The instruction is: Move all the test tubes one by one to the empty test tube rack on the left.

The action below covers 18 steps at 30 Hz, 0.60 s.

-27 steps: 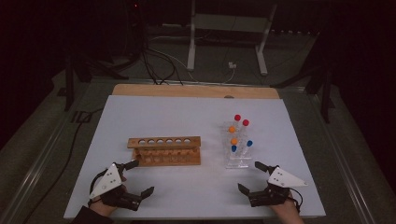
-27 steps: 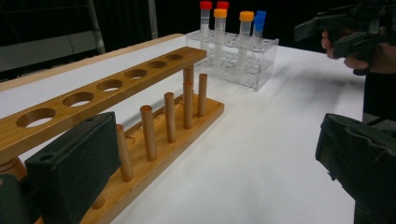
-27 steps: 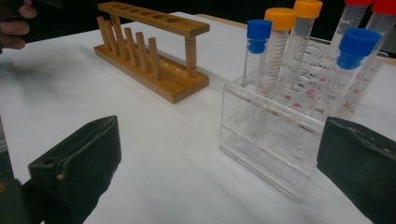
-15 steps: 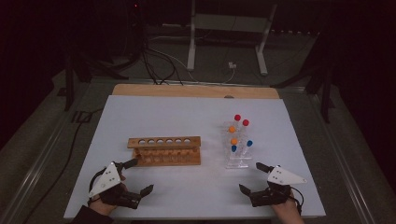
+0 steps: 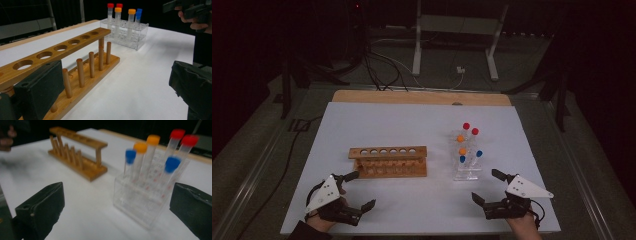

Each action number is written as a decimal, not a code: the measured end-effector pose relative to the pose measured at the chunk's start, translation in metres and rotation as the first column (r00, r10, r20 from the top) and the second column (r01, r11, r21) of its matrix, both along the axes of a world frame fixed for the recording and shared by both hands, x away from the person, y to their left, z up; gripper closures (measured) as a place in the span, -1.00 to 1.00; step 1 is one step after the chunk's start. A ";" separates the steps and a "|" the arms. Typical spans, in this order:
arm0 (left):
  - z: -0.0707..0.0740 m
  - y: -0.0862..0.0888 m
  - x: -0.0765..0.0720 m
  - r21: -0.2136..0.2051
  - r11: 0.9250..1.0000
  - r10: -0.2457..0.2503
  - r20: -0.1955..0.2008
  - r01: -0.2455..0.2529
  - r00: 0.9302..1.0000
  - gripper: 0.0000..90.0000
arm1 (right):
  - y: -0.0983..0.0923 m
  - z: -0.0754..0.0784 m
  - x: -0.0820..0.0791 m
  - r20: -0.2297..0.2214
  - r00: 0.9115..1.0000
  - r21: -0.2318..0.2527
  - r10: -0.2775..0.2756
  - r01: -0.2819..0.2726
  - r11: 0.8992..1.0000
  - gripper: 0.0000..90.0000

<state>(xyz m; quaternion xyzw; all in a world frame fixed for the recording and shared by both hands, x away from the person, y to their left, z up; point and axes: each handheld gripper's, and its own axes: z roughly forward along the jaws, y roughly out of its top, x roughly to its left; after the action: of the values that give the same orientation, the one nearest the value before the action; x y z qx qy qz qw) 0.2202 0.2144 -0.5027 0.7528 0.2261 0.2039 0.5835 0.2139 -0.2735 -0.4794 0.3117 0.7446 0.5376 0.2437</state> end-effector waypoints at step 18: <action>0.000 0.001 -0.001 -0.010 1.000 0.007 -0.010 -0.007 1.000 -0.99 | -0.011 0.025 0.035 -0.044 0.998 0.041 -0.033 0.035 0.999 -1.00</action>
<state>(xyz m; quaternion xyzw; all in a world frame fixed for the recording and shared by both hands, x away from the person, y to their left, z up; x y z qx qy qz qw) 0.2195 0.2156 -0.5025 0.7501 0.2327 0.2008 0.5856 0.2490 -0.2842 -0.4539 0.3409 0.7328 0.5420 0.2302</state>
